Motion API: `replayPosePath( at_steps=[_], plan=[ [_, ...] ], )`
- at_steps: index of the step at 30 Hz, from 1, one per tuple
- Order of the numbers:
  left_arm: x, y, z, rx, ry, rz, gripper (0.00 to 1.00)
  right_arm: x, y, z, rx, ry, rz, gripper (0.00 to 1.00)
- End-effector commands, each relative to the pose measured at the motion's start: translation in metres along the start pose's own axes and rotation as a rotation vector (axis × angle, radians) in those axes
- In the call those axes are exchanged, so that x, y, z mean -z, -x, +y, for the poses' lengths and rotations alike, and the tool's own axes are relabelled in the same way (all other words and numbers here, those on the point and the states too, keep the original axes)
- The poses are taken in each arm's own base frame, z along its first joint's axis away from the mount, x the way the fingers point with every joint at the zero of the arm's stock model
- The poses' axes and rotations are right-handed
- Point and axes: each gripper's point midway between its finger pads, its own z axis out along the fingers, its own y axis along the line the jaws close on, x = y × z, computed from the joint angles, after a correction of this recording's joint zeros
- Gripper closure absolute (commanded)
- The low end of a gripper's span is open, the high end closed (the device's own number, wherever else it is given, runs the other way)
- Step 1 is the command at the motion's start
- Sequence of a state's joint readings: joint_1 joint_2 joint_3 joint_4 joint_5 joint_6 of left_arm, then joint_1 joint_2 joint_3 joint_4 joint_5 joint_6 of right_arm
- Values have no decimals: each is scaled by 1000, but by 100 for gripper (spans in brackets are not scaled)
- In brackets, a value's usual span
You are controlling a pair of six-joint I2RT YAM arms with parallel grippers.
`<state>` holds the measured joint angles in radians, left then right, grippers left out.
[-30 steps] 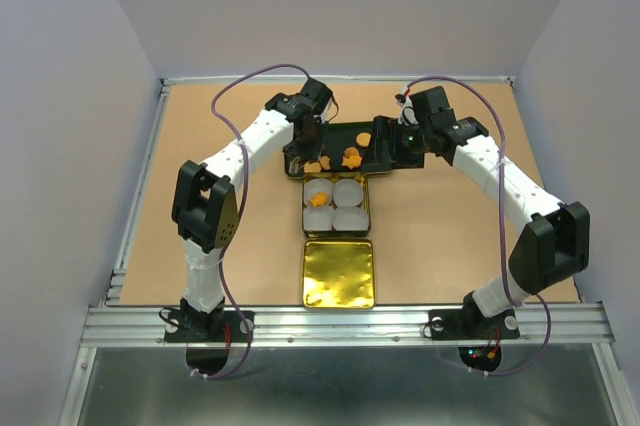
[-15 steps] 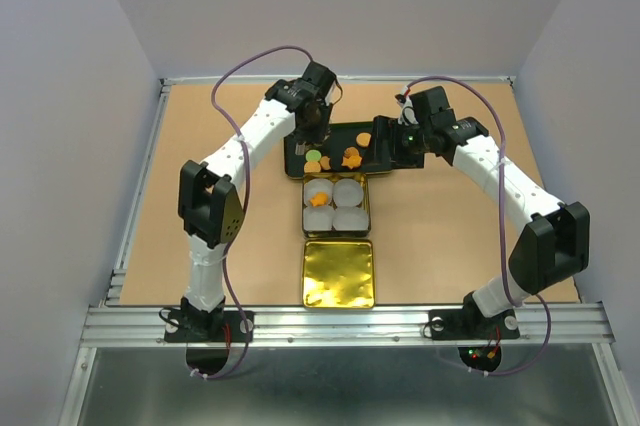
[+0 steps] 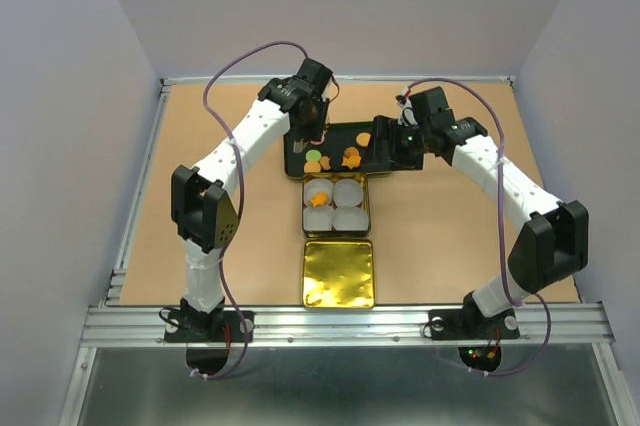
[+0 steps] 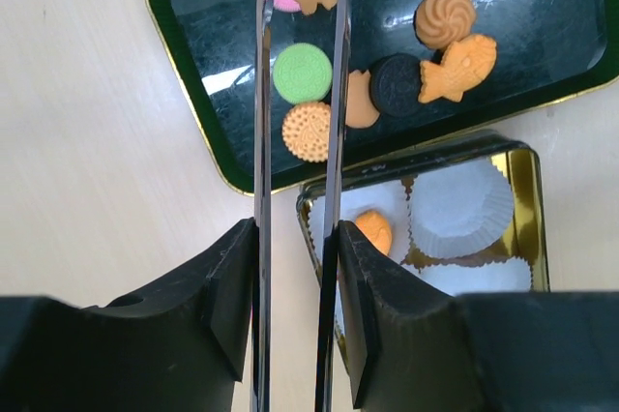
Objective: Pack the cookies
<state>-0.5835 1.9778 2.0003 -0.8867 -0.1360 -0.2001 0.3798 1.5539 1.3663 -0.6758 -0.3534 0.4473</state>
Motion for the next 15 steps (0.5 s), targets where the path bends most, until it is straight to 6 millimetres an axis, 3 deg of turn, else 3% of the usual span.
replayPosePath(
  at_steps=[1,5,7,9,11,15],
  plan=[
    [54,9,8,25,-15,-115,68,2,-4,-2,-18,-4,2,0],
    [77,-6,16,21,-22,-135,68,1,-14,-12,-35,-34,12,0],
    [99,-16,24,24,-29,-170,68,-1,-19,-18,-50,-55,17,0],
    [99,-35,28,15,-35,-148,68,-1,-23,-21,-62,-66,21,0],
    [113,-42,27,19,-67,-178,68,-3,-28,-26,-70,-78,31,0],
    [114,-76,27,16,-114,-142,68,-5,-37,-33,-79,-99,44,0]
  ],
)
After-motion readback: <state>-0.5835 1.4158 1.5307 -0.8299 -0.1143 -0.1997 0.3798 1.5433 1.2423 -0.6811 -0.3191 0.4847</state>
